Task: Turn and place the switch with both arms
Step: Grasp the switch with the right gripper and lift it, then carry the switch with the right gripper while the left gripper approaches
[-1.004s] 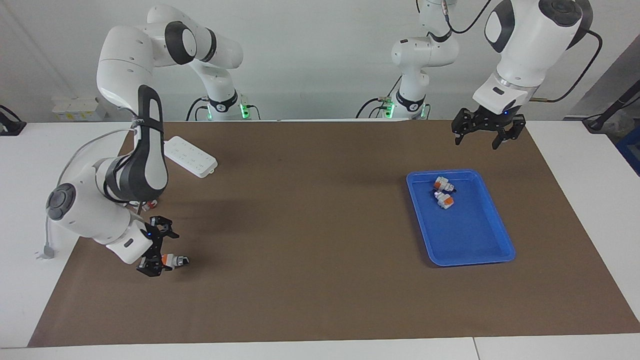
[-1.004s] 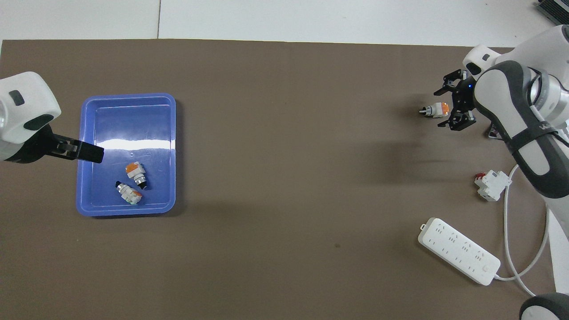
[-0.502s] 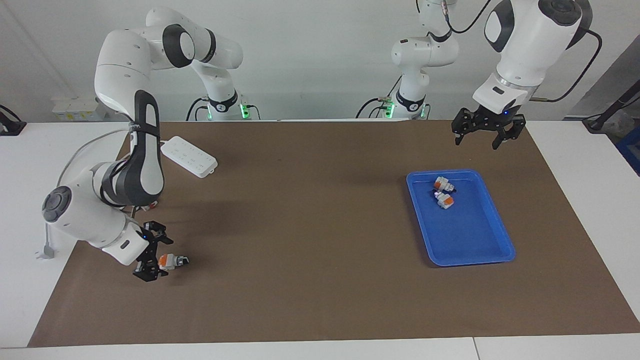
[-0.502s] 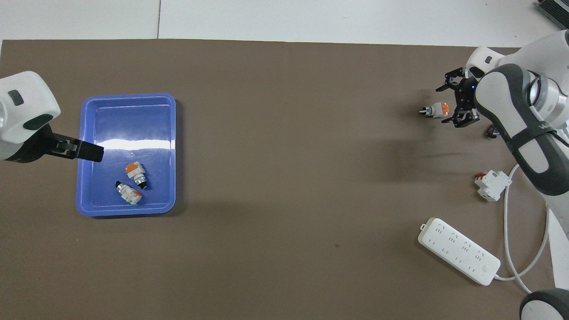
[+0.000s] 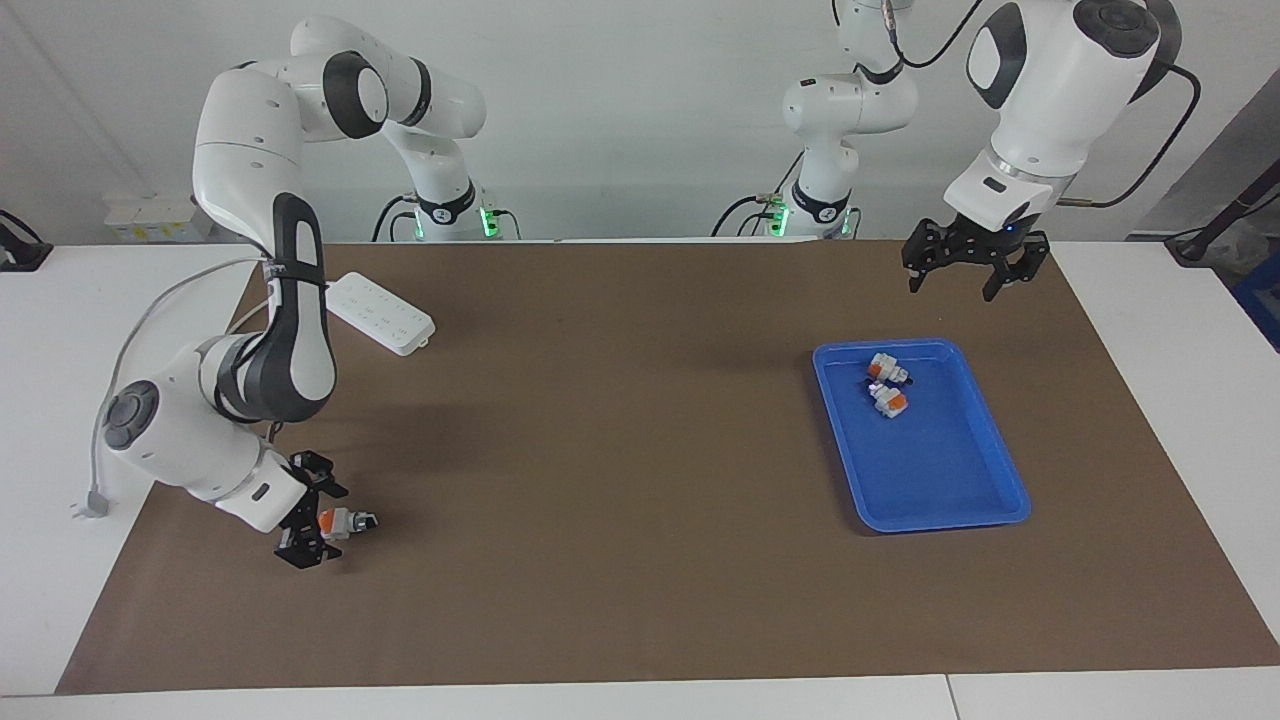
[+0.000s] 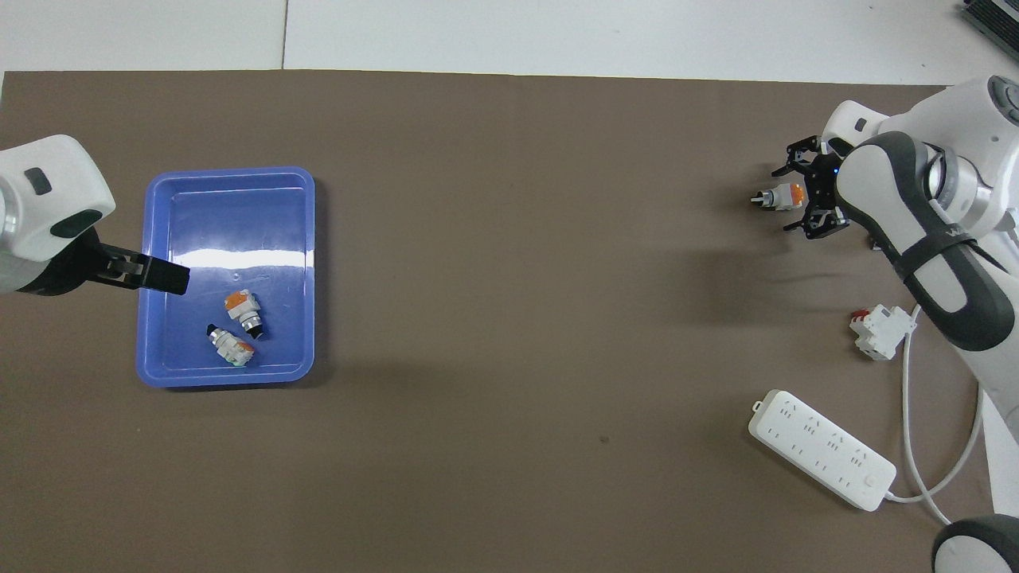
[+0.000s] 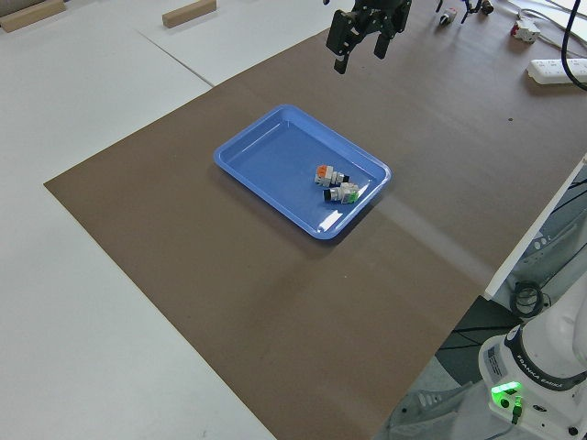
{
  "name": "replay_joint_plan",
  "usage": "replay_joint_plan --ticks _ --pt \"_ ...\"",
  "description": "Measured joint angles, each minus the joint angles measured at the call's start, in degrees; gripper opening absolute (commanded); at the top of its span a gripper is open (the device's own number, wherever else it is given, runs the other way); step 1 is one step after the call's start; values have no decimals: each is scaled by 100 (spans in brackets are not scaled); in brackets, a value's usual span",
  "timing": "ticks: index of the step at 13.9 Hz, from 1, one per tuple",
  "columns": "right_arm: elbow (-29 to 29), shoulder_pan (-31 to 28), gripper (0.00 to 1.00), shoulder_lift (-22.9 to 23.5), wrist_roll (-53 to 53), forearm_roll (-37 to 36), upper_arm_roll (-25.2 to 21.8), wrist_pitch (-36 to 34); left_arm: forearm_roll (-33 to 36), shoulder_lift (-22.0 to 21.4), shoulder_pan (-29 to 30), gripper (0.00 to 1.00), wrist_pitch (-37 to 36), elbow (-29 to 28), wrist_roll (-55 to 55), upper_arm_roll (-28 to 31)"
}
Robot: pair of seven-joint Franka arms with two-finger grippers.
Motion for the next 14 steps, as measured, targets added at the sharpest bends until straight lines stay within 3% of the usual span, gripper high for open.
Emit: replay_joint_plan --ticks 1,2,6,7,13,14 --pt "-39 -48 90 -12 -1 17 19 14 0 -15 0 97 1 -29 -1 0" --pt "-70 -100 80 -31 -2 30 49 14 0 -37 0 93 2 -73 -1 0" --pt "-187 -181 2 -146 -8 123 63 5 -133 -181 -44 82 39 -332 -47 -16" --pt "-210 -189 0 -186 -8 123 63 -33 -183 -203 -125 77 44 -378 -143 -19" --pt "-306 -244 0 -218 -9 959 68 -246 -535 -269 -875 77 296 -589 -1832 -51" --pt "-307 -240 0 -228 -9 1146 78 -387 -725 -270 -974 72 397 -616 -2062 -53"
